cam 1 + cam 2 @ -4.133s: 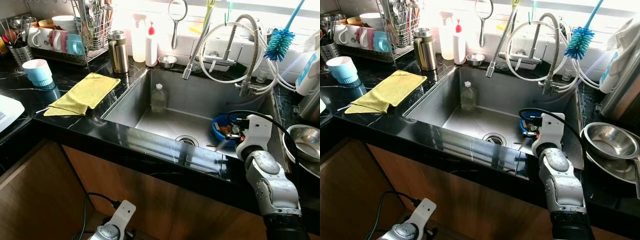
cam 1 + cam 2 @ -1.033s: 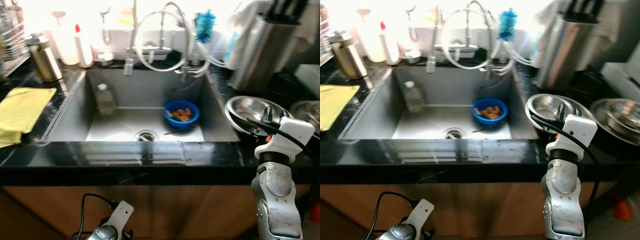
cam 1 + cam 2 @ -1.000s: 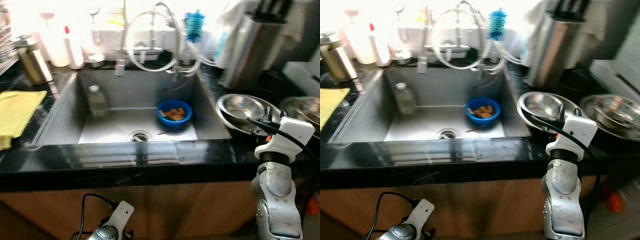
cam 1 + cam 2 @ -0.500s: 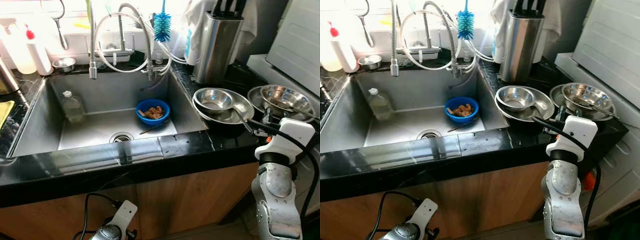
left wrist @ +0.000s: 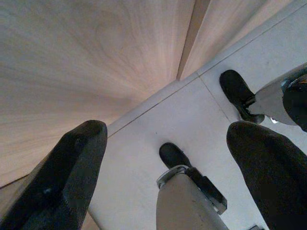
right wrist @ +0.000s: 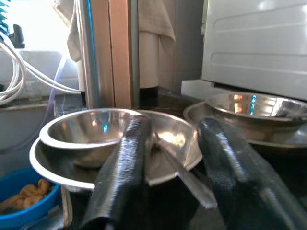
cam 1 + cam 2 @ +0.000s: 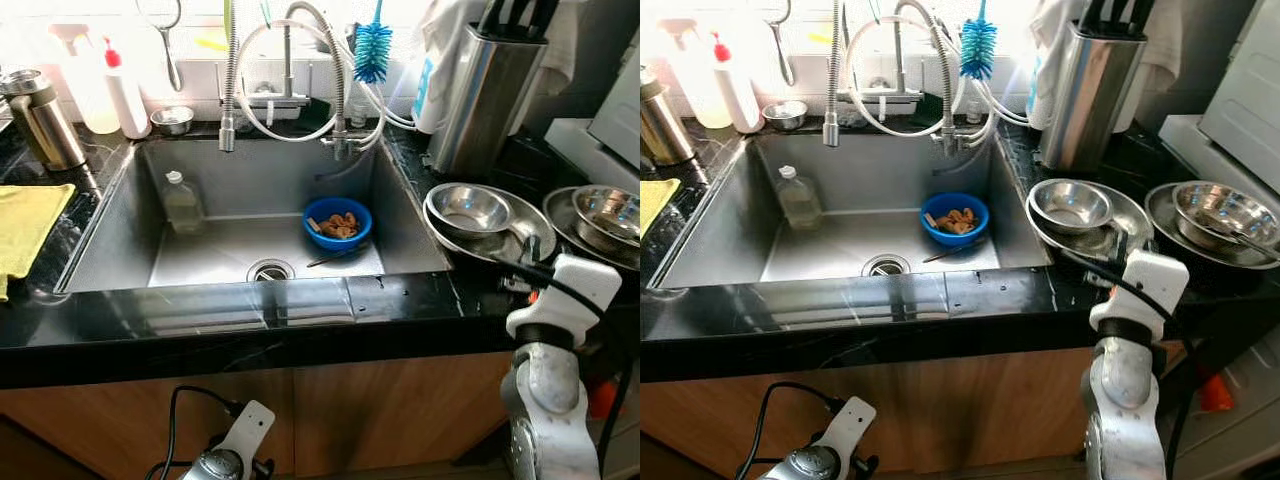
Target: Kitchen organization
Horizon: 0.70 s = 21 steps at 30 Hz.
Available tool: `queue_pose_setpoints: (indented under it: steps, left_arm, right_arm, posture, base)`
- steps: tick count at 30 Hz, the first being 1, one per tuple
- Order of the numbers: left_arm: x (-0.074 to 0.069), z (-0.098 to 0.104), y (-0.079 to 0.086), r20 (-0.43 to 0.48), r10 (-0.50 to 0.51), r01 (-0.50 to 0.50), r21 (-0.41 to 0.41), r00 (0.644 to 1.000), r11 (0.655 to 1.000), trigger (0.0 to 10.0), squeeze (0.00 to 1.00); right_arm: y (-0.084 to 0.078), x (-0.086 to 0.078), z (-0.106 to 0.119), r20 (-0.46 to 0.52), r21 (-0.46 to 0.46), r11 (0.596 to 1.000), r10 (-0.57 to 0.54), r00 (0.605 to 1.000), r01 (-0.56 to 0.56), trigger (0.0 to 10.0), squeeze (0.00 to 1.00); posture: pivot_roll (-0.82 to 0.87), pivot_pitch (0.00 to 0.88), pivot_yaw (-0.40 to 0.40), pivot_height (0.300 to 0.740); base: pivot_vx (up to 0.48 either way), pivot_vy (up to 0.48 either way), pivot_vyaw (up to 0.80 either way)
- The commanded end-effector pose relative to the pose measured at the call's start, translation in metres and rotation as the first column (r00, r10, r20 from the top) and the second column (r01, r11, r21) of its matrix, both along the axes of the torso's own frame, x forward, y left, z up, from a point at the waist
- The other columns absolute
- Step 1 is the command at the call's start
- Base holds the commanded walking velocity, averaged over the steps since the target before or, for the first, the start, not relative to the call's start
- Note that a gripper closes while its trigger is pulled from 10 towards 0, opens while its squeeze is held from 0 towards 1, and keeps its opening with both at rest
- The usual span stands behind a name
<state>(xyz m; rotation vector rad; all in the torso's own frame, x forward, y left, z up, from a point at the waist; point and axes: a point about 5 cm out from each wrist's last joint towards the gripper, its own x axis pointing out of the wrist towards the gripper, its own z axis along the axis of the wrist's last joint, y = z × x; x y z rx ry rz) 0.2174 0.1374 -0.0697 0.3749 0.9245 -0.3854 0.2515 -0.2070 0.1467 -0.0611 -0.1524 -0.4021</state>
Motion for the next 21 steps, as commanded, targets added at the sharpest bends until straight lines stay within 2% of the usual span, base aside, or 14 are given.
queue_pose_setpoints:
  steps: [1,3,4,5,6,7,8,21]
  left_arm:
    - [-0.0004,-0.0002,-0.0008,-0.003,-0.023,0.023,0.009,1.000,1.000,10.0,0.00]
    - [-0.0002,-0.0001,-0.0010,-0.002,-0.024,0.024,0.009,1.000,1.000,10.0,0.00]
    - [0.0000,0.0000,-0.0011,-0.002,-0.025,0.025,0.009,1.000,1.000,10.0,0.00]
    - [0.0004,0.0002,-0.0013,-0.001,-0.026,0.026,0.008,1.000,1.000,10.0,0.00]
    - [0.0006,0.0004,-0.0013,0.000,-0.026,0.026,0.008,1.000,1.000,10.0,0.00]
    - [0.0007,0.0005,-0.0013,0.000,-0.026,0.026,0.008,1.000,1.000,10.0,0.00]
    - [0.0009,0.0006,-0.0014,0.000,-0.026,0.026,0.007,1.000,1.000,10.0,0.00]
    - [0.0022,0.0014,-0.0016,0.003,-0.029,0.029,0.006,1.000,1.000,10.0,0.00]
  right_arm:
    - [-0.0025,-0.0048,0.0003,0.009,0.006,1.000,-0.022,1.000,0.022,10.0,1.00]
    - [-0.0034,-0.0062,-0.0020,-0.001,0.005,1.000,-0.028,1.000,0.028,10.0,1.00]
    - [-0.0038,-0.0068,-0.0026,-0.003,0.005,1.000,-0.031,1.000,0.031,10.0,0.87]
    - [-0.0047,-0.0076,-0.0029,-0.002,0.007,0.999,-0.034,0.999,0.034,10.0,0.87]
    - [-0.0050,-0.0080,-0.0027,-0.002,0.006,0.999,-0.035,0.999,0.035,10.0,0.41]
    - [-0.0052,-0.0082,-0.0024,-0.001,0.005,0.999,-0.036,0.999,0.036,10.0,0.09]
    - [-0.0058,-0.0085,-0.0021,0.000,0.004,0.999,-0.040,0.999,0.040,10.0,0.00]
    - [-0.0078,-0.0116,-0.0016,0.005,0.007,0.998,-0.060,0.998,0.060,10.0,0.00]
  posture:
    - [0.01,0.015,-0.032,0.736]
    - [0.01,0.015,-0.032,0.736]
    - [0.01,0.016,-0.031,0.736]
    - [0.01,0.016,-0.031,0.736]
    - [0.01,0.016,-0.031,0.736]
    - [0.01,0.016,-0.031,0.736]
    - [0.00,0.016,-0.030,0.736]
    - [0.01,0.020,-0.029,0.736]
  base:
    - [0.000,0.000,0.00]
    - [0.000,0.000,0.00]
    - [0.000,0.000,0.00]
    - [0.000,0.000,0.00]
    - [0.000,0.000,0.00]
    - [0.000,0.000,0.00]
    - [0.000,0.000,0.00]
    - [0.000,0.000,0.00]
